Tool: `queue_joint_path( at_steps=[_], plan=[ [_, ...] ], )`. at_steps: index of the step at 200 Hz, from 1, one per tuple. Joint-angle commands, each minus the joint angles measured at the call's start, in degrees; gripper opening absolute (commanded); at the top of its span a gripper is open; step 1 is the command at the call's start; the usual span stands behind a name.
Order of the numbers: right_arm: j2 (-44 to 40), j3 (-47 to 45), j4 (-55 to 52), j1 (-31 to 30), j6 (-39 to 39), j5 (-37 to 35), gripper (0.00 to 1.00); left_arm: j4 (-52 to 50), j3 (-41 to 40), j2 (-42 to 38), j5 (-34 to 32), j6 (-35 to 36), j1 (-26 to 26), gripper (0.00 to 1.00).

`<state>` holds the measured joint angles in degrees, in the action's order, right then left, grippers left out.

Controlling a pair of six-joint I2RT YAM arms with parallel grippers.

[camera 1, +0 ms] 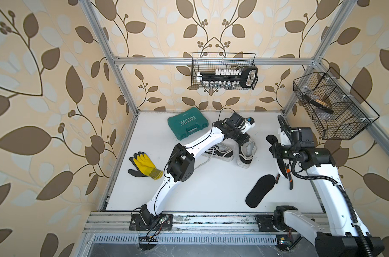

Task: Insert the insole into the shoe
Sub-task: Pick up the shoe at the center of the board, then place the shoe at the center of the board.

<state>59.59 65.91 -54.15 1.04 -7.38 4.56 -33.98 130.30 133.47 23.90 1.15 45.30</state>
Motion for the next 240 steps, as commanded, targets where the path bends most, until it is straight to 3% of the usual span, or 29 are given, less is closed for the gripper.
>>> queue_joint_path(
  at_steps=[1, 70, 90, 109, 136, 194, 240],
  plan=[
    [-1.14, 1.85, -0.07, 0.20, 1.06, 1.07, 0.31, 5.75, -0.28, -9.63, 3.13, -3.97, -0.12, 0.00],
    [-0.96, 1.67, -0.43, 0.21, 1.31, 2.87, 0.31, 6.46, -1.75, -7.91, 4.84, -9.56, 0.03, 0.00],
    [-0.49, 1.99, -0.42, 0.26, 1.31, 3.09, 0.30, 7.19, -4.24, -10.28, -0.30, -10.59, 1.04, 0.00],
    [0.11, 2.04, -0.43, 0.16, 1.31, 3.54, 0.30, 12.63, -12.07, -16.44, -7.18, -11.44, 2.36, 0.00],
    [0.71, 2.27, -0.20, 0.15, 1.21, 4.54, 0.30, 20.47, -25.81, -25.65, -11.95, -13.40, 3.13, 0.00],
    [1.52, 1.11, 1.20, -1.34, 1.90, 6.56, 0.29, 18.40, -46.11, -42.94, -24.13, -19.57, 3.17, 0.00],
    [3.29, 0.82, 2.44, -8.42, 2.88, 5.19, 0.29, 15.28, -59.83, -56.75, -35.43, -25.75, 3.10, 0.00]
  ],
)
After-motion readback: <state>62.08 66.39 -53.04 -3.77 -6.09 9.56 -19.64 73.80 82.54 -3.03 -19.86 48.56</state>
